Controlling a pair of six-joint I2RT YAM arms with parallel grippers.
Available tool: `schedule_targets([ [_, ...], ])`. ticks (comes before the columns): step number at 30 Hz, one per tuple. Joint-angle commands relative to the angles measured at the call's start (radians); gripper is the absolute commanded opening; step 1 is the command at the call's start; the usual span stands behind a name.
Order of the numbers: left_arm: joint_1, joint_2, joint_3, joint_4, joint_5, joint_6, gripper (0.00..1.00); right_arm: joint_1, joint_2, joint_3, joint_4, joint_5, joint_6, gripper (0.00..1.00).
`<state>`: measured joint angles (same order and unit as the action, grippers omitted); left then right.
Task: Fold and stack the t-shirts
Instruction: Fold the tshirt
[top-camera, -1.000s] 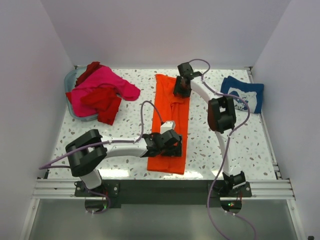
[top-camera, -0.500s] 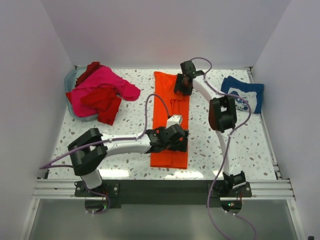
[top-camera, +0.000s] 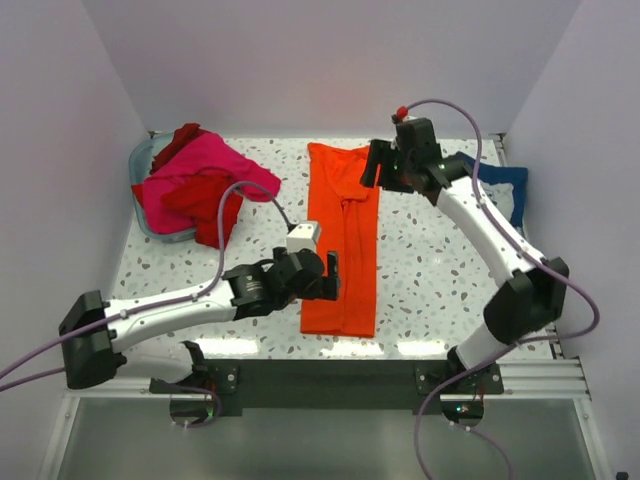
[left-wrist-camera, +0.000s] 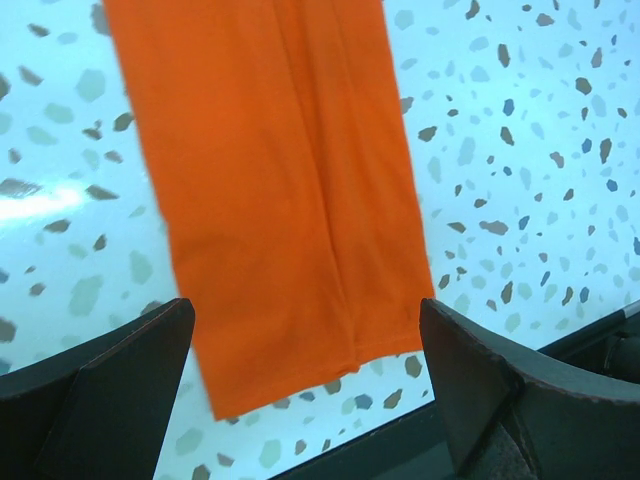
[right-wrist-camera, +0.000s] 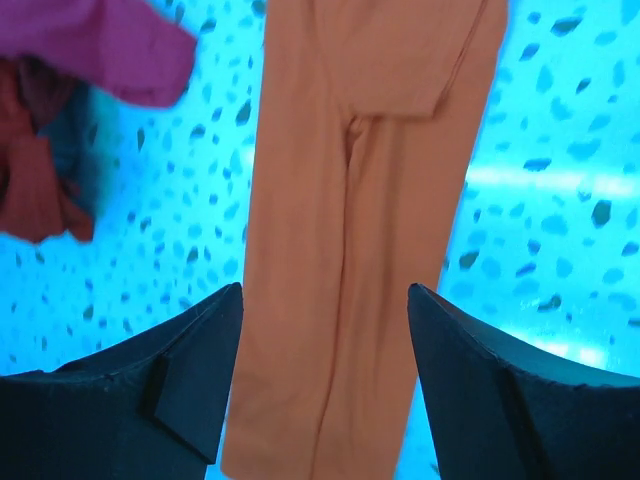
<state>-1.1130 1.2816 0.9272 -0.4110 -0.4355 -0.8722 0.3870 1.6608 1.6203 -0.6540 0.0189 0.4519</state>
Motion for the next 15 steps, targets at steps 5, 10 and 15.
schedule_targets([
  [5,0.004,-0.215,-0.142,-0.204,-0.06,-0.117,1.0,0.105,-0.317,-0.413,0.005,-0.04,0.079,0.78],
  [10,0.004,-0.335,-0.25,-0.241,-0.045,-0.169,1.0,0.121,-0.556,-0.615,-0.056,-0.022,0.148,0.78],
  [15,0.004,-0.378,-0.283,-0.255,-0.025,-0.18,1.0,0.122,-0.686,-0.743,-0.148,0.01,0.217,0.76],
])
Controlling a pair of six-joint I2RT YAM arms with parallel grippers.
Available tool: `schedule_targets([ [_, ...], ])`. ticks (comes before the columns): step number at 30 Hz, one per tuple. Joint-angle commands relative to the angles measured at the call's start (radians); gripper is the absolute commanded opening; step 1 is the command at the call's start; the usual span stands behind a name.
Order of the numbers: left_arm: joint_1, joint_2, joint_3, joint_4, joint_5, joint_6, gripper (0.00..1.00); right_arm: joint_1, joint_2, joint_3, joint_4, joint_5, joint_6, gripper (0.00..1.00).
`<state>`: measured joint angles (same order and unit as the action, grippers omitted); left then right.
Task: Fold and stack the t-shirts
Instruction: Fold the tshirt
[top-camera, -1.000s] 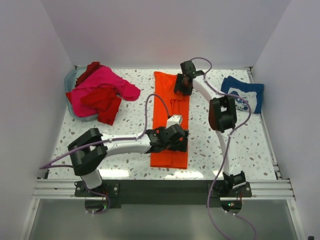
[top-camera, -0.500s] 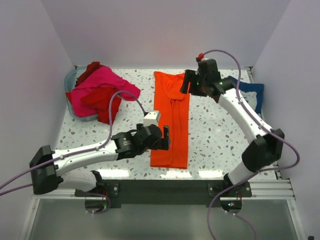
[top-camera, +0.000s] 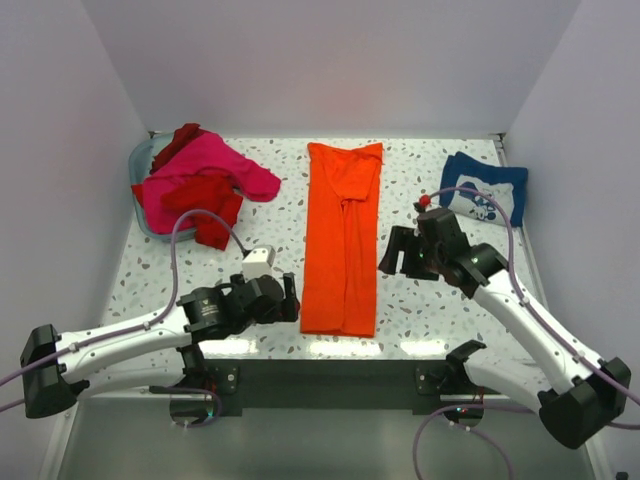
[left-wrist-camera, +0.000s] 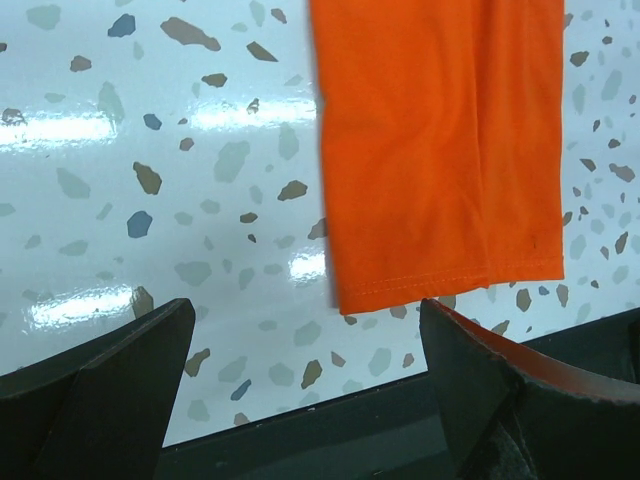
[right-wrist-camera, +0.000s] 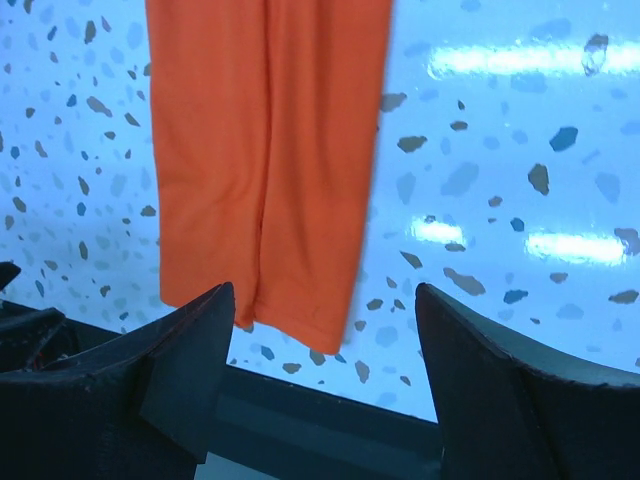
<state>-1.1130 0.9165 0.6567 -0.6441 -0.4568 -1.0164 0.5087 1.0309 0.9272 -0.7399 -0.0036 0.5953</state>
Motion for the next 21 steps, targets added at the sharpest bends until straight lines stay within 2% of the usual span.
schedule_targets([
  [1,0.004,-0.01,-0.019,-0.017,0.001,-0.036,1.0,0.001,-0.102,-0.092,-0.07,0.037,0.083,0.76],
  [5,0.004,0.056,-0.019,-0.003,0.004,-0.019,1.0,-0.001,-0.21,-0.177,-0.131,0.071,0.126,0.75],
  [9,0.004,0.11,-0.02,0.055,0.021,0.004,1.0,0.001,-0.25,-0.238,-0.145,0.064,0.15,0.74],
  [21,0.002,0.219,-0.075,0.242,0.107,-0.019,1.0,0.014,-0.267,-0.41,-0.032,-0.022,0.216,0.67],
])
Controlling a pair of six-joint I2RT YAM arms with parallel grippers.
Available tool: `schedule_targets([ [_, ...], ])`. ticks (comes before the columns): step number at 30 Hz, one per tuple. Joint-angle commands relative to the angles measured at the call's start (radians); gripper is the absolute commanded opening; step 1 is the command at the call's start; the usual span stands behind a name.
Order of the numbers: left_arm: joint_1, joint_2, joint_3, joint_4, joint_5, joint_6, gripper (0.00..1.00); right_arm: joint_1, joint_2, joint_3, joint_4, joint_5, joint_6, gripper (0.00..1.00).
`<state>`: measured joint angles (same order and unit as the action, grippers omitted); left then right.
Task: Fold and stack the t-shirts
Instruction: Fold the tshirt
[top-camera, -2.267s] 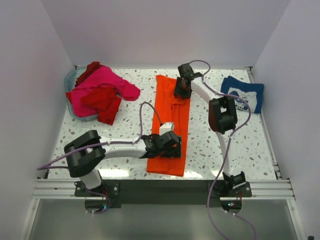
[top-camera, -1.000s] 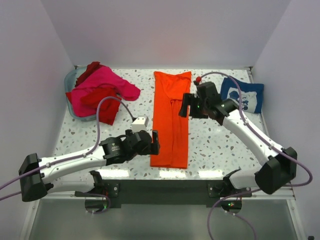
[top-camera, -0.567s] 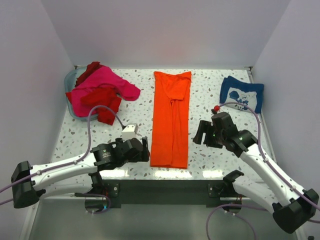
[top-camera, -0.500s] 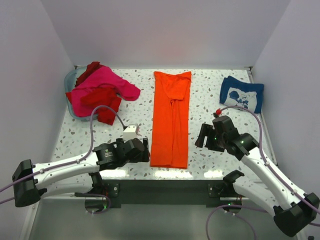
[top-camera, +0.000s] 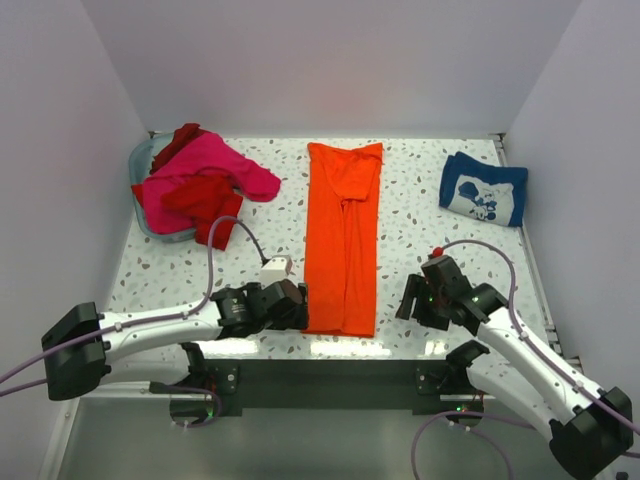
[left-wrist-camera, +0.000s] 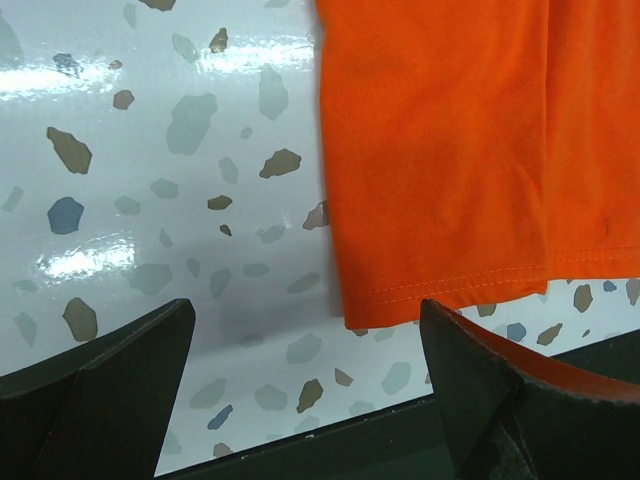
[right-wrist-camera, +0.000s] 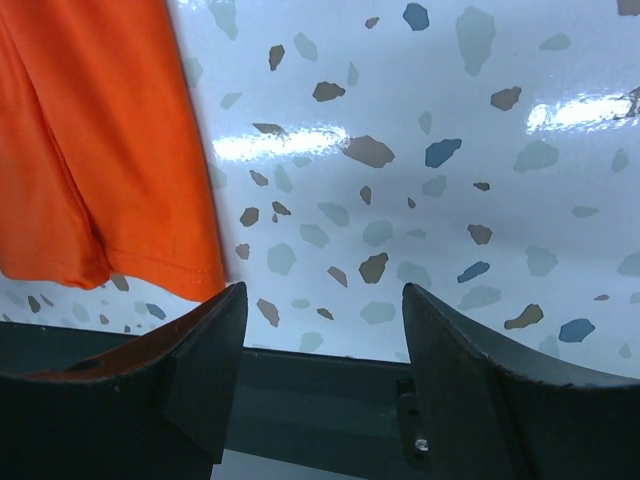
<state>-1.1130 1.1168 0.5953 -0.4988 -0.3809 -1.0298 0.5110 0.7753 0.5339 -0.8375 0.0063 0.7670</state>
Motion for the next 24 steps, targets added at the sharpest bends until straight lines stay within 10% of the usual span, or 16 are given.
schedule_targets([
  [1,0.002,0.023,-0.018,0.112,0.039,-0.007,1.0,0.017,-0.007,-0.031,0.077,-0.034,0.052,0.66],
  [24,0.002,0.092,-0.063,0.155,0.074,-0.07,0.81,0.382,0.353,0.015,0.35,0.08,0.253,0.65],
])
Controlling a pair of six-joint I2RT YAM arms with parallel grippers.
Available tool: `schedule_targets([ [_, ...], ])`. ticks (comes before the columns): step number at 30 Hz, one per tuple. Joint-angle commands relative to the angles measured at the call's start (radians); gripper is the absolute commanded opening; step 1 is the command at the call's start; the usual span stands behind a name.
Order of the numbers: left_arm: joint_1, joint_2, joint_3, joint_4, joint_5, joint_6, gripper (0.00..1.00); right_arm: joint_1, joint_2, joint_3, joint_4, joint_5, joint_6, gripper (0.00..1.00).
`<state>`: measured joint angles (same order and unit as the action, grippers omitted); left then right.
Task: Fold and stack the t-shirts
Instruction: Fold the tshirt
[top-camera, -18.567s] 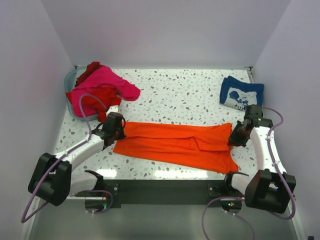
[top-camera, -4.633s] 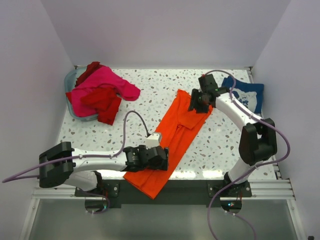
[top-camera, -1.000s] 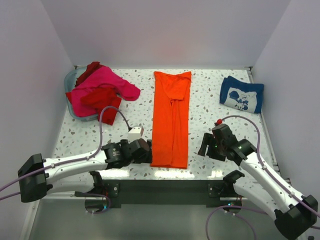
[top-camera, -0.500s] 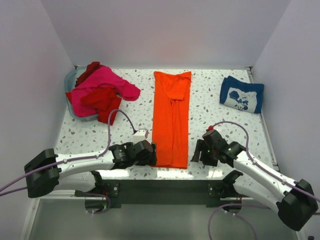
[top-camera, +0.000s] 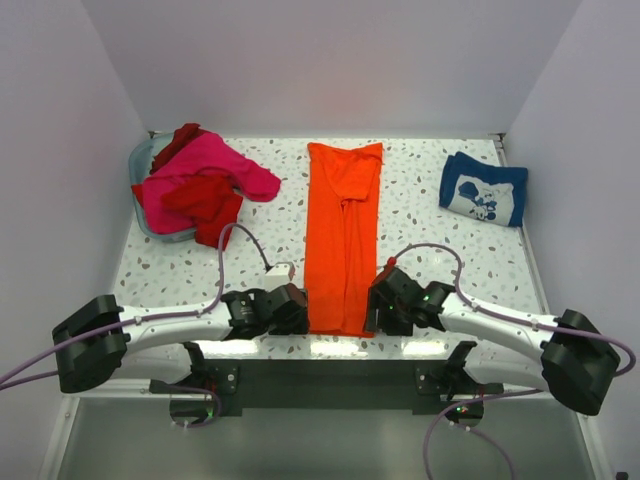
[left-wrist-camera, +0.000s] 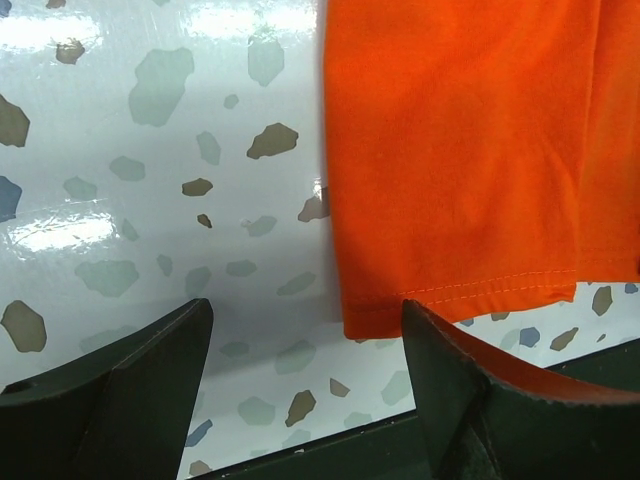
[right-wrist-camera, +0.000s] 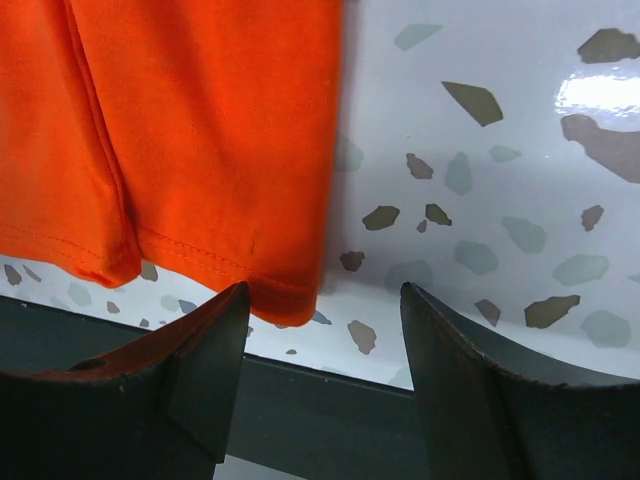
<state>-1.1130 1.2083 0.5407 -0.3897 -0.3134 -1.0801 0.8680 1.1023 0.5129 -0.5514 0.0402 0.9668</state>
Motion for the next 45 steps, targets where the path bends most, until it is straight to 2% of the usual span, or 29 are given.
schedule_targets([
  [1,0.002,0.0,-0.008,0.048,0.01,-0.018,0.81,0.034,0.036,0.044,0.061,0.053,0.059,0.65],
  [5,0.001,0.0,-0.012,0.061,0.014,-0.021,0.78,0.063,0.059,0.052,0.038,0.082,0.076,0.61],
  [13,-0.004,0.019,-0.022,0.11,0.037,-0.03,0.74,0.075,0.065,0.039,0.042,0.092,0.089,0.41],
  [24,-0.011,0.031,-0.028,0.11,0.025,-0.049,0.53,0.077,0.077,0.033,0.048,0.09,0.087,0.4],
  [31,-0.025,0.043,-0.024,0.12,0.037,-0.052,0.5,0.085,0.09,0.039,0.054,0.089,0.087,0.35],
  [40,-0.038,0.048,-0.03,0.13,0.039,-0.063,0.36,0.094,0.1,0.041,0.059,0.092,0.09,0.35],
  [45,-0.036,0.06,-0.031,0.138,0.04,-0.063,0.22,0.101,0.106,0.044,0.059,0.093,0.089,0.29],
])
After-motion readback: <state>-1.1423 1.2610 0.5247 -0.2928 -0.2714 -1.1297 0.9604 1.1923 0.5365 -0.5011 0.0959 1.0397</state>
